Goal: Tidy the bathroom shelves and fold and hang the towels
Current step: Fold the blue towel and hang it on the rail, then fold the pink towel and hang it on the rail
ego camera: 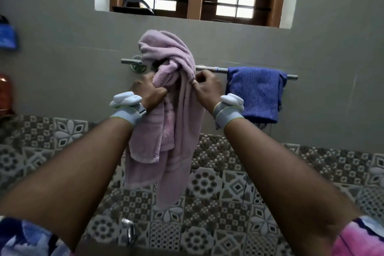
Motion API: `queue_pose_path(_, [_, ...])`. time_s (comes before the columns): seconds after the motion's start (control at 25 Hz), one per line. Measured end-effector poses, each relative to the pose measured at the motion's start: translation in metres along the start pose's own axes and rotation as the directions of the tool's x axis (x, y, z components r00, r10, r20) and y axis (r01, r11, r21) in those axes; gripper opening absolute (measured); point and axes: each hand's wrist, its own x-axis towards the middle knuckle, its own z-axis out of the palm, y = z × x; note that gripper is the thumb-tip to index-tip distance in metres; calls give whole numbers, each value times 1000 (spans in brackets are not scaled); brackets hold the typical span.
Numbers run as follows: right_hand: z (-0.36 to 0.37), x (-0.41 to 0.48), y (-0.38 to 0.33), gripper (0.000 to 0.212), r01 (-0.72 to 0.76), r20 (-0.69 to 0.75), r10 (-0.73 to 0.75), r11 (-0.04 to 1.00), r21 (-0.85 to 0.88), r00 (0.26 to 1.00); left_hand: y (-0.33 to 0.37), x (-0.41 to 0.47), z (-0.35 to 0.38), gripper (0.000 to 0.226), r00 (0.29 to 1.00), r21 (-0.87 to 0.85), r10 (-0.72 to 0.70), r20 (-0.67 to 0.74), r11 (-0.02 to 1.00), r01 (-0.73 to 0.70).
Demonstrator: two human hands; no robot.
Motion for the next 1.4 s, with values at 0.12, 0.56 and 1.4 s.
queue_pose_path(0.12, [-27, -32, 3, 5, -135, -93, 162, 960, 244, 982, 4, -33, -22, 39, 998, 33, -43, -44, 998, 45])
queue_pose_path(0.56, [-109, -176, 7, 15, -569, 122, 634, 572, 591, 764, -9, -208, -61, 42, 905, 169, -398, 152, 912, 373])
queue_pose_path(1.4, [-121, -279, -30, 19, -619, 432, 559, 196, 760, 708, 15, -269, -24, 72, 473, -476, -215, 854, 41, 879])
